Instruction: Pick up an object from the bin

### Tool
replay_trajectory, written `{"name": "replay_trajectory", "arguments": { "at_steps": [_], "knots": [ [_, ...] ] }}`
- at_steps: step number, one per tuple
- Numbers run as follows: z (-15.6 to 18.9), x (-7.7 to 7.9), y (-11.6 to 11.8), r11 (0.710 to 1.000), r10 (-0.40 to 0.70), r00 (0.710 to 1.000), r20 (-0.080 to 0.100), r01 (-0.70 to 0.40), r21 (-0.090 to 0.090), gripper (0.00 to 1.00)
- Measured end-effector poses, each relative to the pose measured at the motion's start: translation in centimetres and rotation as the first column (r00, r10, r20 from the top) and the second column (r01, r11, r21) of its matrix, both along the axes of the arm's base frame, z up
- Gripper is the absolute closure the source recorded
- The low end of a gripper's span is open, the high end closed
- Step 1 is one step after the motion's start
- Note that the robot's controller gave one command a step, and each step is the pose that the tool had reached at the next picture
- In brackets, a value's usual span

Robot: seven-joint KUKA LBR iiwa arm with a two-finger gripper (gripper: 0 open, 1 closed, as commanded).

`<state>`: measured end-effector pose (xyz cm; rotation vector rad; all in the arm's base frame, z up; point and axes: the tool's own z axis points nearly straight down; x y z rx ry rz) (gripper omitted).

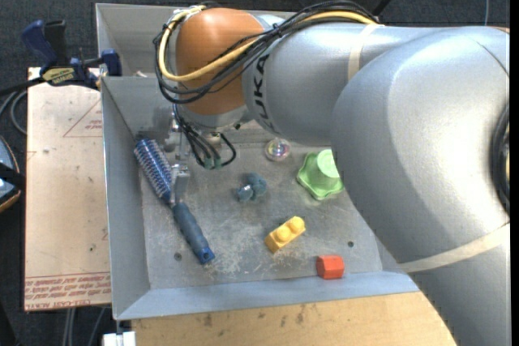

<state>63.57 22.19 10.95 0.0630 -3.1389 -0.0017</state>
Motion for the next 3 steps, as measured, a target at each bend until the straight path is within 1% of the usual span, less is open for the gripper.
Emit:
{"name": "replay_trajectory", "arguments": {
  "at_steps": [1, 2, 3],
  "knots": [
    [-3.1, 1.9, -0.5, 0.996, -0.090, 0.996, 0.006, 0.090, 0.002, 0.00],
    [-3.0, 1.8, -0.5, 0.996, -0.092, 0.996, 0.005, 0.092, 0.002, 1.00],
    [9.7, -0.6, 1.0, 0.996, -0.093, 0.996, 0.010, 0.093, 0.004, 1.00]
  ]
}}
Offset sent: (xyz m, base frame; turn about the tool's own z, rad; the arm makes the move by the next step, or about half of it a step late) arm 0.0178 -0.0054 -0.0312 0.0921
